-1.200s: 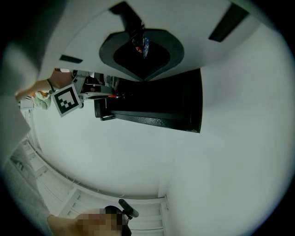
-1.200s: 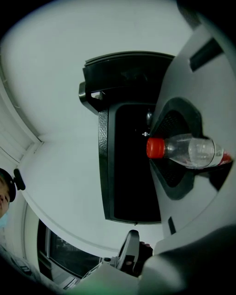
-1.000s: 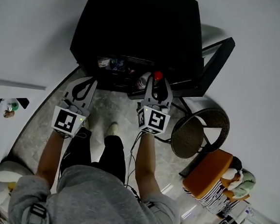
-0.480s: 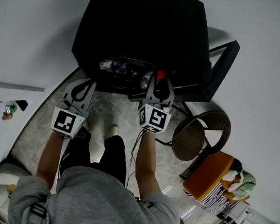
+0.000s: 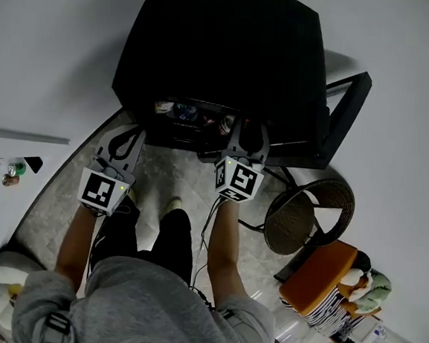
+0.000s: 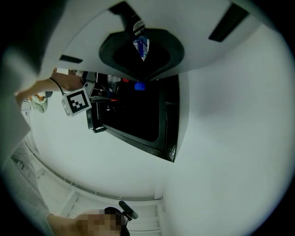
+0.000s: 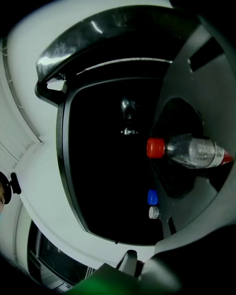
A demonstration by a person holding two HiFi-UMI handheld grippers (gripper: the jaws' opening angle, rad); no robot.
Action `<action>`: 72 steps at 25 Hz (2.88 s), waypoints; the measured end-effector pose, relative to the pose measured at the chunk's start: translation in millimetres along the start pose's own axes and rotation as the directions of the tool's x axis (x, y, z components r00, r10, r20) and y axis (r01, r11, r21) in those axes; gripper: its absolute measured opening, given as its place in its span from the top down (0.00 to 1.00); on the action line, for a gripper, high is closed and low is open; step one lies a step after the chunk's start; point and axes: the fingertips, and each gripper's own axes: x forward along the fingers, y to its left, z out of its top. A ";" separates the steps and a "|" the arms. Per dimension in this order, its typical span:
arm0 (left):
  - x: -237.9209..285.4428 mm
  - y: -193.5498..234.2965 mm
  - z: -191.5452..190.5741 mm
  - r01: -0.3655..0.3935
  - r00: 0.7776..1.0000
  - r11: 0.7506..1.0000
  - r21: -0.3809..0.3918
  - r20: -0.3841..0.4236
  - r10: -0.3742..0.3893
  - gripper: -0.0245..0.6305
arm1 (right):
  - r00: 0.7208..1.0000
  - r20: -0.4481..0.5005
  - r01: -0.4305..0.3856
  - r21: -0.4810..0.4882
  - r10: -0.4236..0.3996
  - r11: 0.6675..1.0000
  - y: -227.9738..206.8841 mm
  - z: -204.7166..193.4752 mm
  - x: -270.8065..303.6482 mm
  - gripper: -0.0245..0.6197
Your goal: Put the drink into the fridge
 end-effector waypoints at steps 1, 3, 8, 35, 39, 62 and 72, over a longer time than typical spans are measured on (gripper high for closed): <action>0.4 0.7 -0.8 -0.001 1.000 1.000 0.000 0.000 0.001 0.96 | 1.000 0.001 0.003 0.001 -0.003 1.000 -0.8 -1.1 2.2 0.73; 1.3 1.9 -2.7 -0.003 1.000 1.000 0.002 -0.002 0.003 0.96 | 1.000 0.002 0.008 0.004 -0.008 1.000 -2.7 -3.4 6.4 0.73; 2.9 2.7 -6.6 -0.006 1.000 1.000 -0.002 -0.009 0.006 0.96 | 1.000 -0.002 0.009 0.006 -0.009 1.000 -5.4 -8.2 12.3 0.73; -0.9 -2.2 -3.4 -0.003 1.000 1.000 0.002 -0.001 0.003 0.96 | 0.999 -0.020 0.029 0.032 -0.028 0.999 -5.3 -4.6 12.6 0.69; -4.9 -6.6 8.2 0.004 1.000 1.000 0.005 0.013 -0.004 0.96 | 1.000 -0.025 0.015 0.032 -0.014 0.999 -3.1 0.2 5.1 0.69; -46.7 -41.7 126.3 0.005 0.996 0.998 0.055 0.091 -0.010 0.96 | 0.992 -0.026 -0.125 -0.003 0.125 0.992 4.7 114.1 -79.9 0.77; -70.1 -57.1 191.9 0.006 0.990 0.998 0.069 0.142 -0.016 0.96 | 0.985 0.039 -0.167 -0.012 0.168 0.986 11.2 193.6 -119.3 0.85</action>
